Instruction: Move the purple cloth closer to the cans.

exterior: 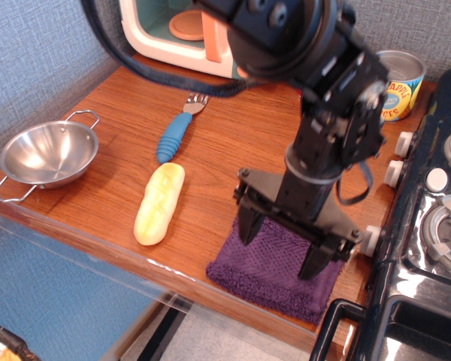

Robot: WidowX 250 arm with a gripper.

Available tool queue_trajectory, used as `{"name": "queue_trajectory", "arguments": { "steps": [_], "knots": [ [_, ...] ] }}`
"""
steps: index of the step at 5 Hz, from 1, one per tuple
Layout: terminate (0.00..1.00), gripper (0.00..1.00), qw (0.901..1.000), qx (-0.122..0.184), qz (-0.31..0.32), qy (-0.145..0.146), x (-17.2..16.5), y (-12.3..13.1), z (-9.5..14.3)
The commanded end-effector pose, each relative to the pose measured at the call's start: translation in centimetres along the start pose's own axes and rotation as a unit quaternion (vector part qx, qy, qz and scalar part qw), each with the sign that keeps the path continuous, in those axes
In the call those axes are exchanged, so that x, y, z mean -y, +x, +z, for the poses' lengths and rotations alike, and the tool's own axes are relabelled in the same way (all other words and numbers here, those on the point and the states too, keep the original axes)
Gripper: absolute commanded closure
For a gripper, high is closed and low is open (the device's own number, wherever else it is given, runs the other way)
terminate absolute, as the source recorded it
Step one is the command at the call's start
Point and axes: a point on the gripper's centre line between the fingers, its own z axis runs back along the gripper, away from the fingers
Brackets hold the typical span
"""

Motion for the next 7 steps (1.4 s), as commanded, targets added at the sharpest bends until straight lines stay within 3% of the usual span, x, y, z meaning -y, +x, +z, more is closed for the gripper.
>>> {"name": "queue_trajectory", "arguments": {
  "steps": [1,3,6,7],
  "knots": [
    [0.0,0.0,0.9993,0.032,0.013,0.013,0.0,0.3,-1.9],
    [0.0,0.0,0.9975,0.064,-0.024,0.018,-0.4,-0.4,-4.6],
    [0.0,0.0,0.9997,0.0,-0.024,0.008,-2.0,0.9,-6.6],
    [0.0,0.0,0.9997,-0.007,-0.021,0.004,-2.2,1.9,-6.9]
  ]
}}
